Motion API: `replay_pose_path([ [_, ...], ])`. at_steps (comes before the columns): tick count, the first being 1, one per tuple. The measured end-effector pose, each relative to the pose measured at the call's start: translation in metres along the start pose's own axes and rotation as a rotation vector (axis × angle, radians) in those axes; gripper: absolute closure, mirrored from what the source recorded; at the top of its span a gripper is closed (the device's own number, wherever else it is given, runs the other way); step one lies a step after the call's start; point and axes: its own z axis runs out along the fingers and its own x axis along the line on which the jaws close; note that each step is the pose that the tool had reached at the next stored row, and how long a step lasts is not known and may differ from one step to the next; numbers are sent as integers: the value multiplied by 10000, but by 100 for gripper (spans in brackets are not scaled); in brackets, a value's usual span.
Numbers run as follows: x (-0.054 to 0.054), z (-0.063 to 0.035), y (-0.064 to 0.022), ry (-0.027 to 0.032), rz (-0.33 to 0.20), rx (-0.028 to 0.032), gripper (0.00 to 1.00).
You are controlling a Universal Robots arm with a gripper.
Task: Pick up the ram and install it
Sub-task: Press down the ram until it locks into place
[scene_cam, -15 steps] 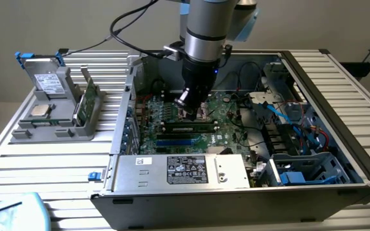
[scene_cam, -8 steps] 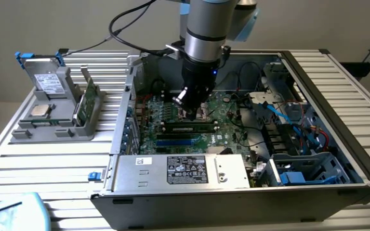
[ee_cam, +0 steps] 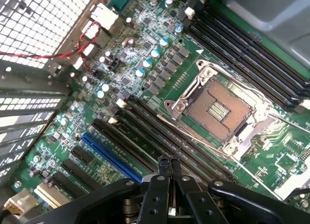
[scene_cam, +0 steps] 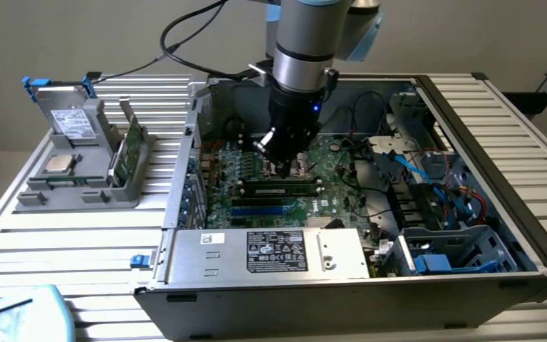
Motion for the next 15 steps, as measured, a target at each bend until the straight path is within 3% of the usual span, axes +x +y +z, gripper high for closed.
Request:
replay_pose_path([
  [4,-1,0,0,-166,356,87,89],
  [7,0,0,0,-259,642,134,89],
  [15,-1,3,0,-399,1468,214,89],
])
